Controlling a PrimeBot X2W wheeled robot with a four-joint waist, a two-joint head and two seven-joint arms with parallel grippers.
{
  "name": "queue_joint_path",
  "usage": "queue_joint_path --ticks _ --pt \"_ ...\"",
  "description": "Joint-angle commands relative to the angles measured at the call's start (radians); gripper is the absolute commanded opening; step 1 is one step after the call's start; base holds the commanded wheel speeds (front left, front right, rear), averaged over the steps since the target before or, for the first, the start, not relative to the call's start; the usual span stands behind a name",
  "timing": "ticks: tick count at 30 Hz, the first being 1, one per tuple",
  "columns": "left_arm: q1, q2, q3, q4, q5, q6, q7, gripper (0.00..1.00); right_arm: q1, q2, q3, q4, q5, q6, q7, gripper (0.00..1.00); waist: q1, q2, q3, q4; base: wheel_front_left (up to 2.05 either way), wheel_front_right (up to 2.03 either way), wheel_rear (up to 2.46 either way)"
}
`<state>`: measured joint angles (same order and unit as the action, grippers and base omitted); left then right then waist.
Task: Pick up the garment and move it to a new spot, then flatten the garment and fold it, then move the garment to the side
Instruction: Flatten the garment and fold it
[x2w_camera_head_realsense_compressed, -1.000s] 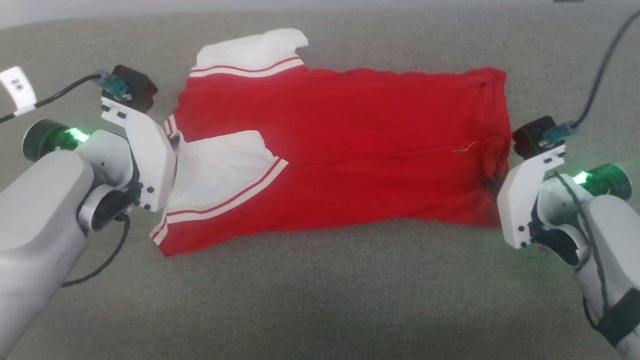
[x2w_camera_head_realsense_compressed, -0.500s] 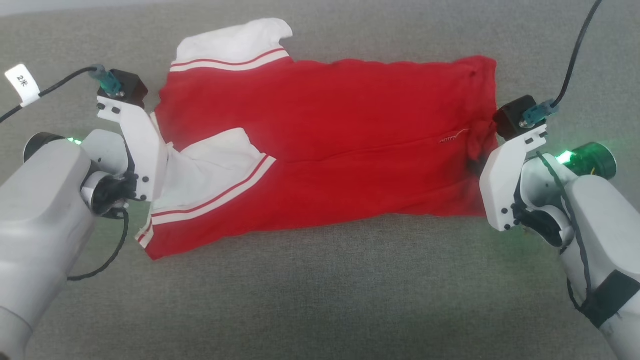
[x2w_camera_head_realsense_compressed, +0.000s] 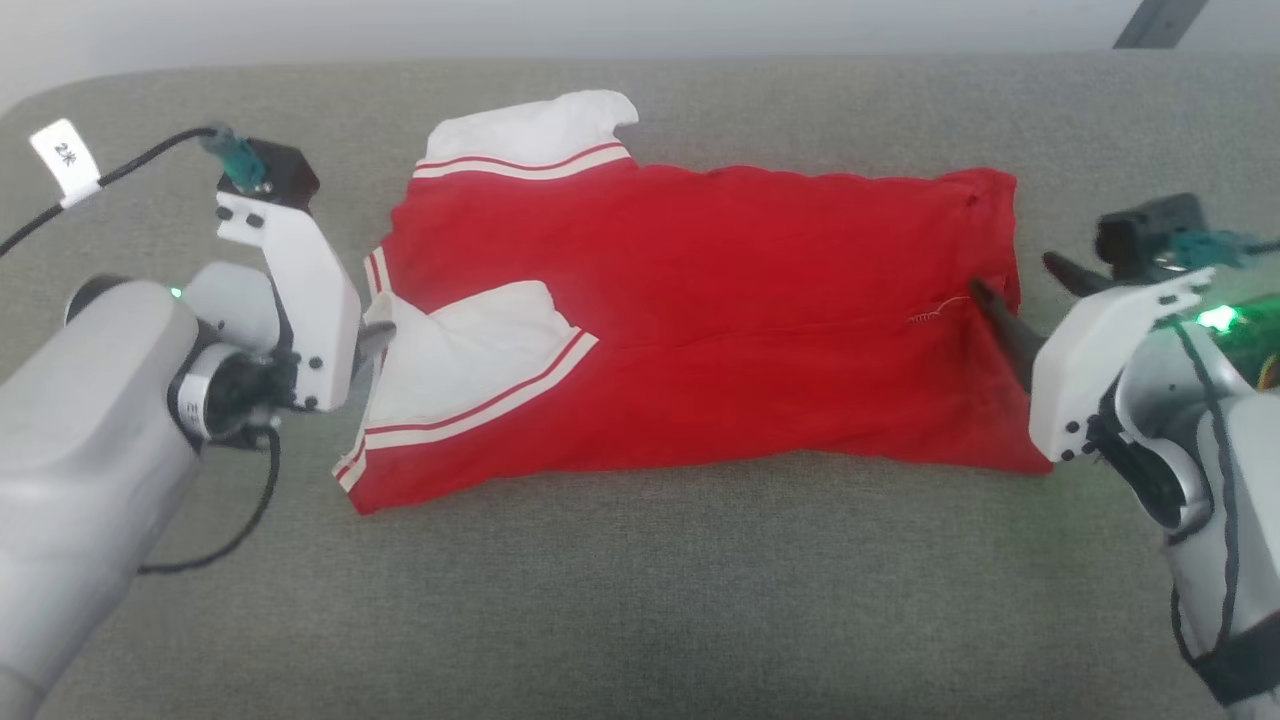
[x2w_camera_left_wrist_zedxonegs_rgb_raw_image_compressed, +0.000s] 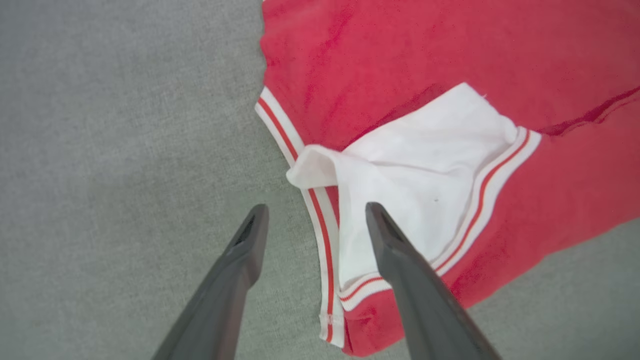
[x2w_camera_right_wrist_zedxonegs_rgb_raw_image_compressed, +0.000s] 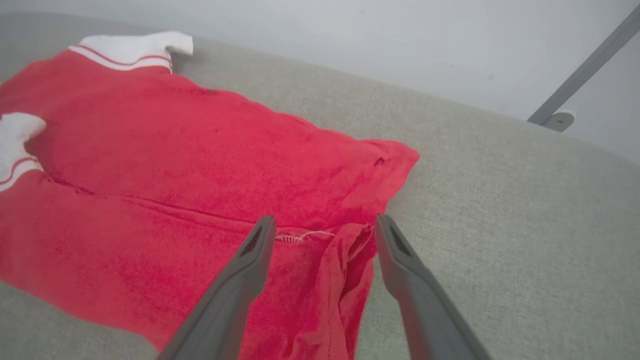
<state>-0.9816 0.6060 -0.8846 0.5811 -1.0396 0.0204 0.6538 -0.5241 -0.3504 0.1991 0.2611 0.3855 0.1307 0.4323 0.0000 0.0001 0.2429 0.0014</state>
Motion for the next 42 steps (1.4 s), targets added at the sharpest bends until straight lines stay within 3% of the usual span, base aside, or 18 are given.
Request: queue_joint_path --ticks 1,9,11,12,17,21,28,33,34,35,42 --pt "0.029 0.012 0.002 -0.040 -0.010 0.022 0.020 1.00 0.025 0.017 -0.028 -0.025 -0.024 0.000 -0.026 1.00 0.0000 -0.0001 -0.009 0.008 0.00 0.00 0.00" --pt "0.153 0.116 0.009 -0.330 -0.072 0.173 0.133 1.00 0.126 0.128 -0.200 -0.152 -0.155 0.000 -0.120 1.00 0.0000 -0.0001 -0.015 0.010 0.00 0.00 0.00" --pt "0.153 0.116 0.009 -0.330 -0.072 0.173 0.133 1.00 0.126 0.128 -0.200 -0.152 -0.155 0.000 -0.120 1.00 0.0000 -0.0001 -0.015 0.010 0.00 0.00 0.00" --pt "0.198 0.149 0.016 -0.407 -0.095 0.223 0.153 1.00 0.154 0.168 -0.236 -0.188 -0.184 0.000 -0.123 1.00 0.0000 -0.0001 -0.008 -0.002 0.00 0.00 0.00" --pt "0.257 0.187 0.026 -0.456 -0.121 0.273 0.152 1.00 0.185 0.216 -0.270 -0.241 -0.213 0.000 -0.113 1.00 0.0000 -0.0001 0.011 -0.027 0.00 0.00 0.00" --pt "0.282 0.186 0.037 -0.426 -0.132 0.276 0.133 1.00 0.203 0.233 -0.280 -0.259 -0.220 0.000 -0.103 1.00 0.0000 -0.0001 0.024 -0.041 0.00 0.00 0.00" --pt "0.289 0.147 0.043 -0.249 -0.135 0.210 0.065 1.00 0.216 0.253 -0.271 -0.274 -0.217 0.000 -0.059 1.00 0.0000 -0.0001 0.054 -0.066 0.00 0.00 0.00" --pt "0.294 0.087 0.034 -0.113 -0.167 0.169 0.066 1.00 0.228 0.252 -0.265 -0.266 -0.199 0.000 0.021 1.00 0.0000 -0.0001 0.060 -0.069 0.00 0.00 0.00" --pt "0.296 0.074 0.027 -0.095 -0.174 0.155 0.075 0.84 0.233 0.248 -0.262 -0.263 -0.198 0.000 0.047 1.00 0.0000 -0.0001 0.061 -0.068 0.00 0.00 0.00" --pt "0.295 0.062 0.026 -0.079 -0.174 0.142 0.067 0.00 0.235 0.247 -0.261 -0.260 -0.193 0.000 0.074 1.00 0.0000 -0.0001 0.062 -0.066 0.00 0.00 0.00" --pt "0.280 -0.004 -0.011 -0.009 -0.158 0.076 0.074 0.00 0.213 0.253 -0.307 -0.229 -0.182 0.000 0.272 1.00 0.0000 -0.0001 0.074 -0.039 0.00 0.00 0.00"
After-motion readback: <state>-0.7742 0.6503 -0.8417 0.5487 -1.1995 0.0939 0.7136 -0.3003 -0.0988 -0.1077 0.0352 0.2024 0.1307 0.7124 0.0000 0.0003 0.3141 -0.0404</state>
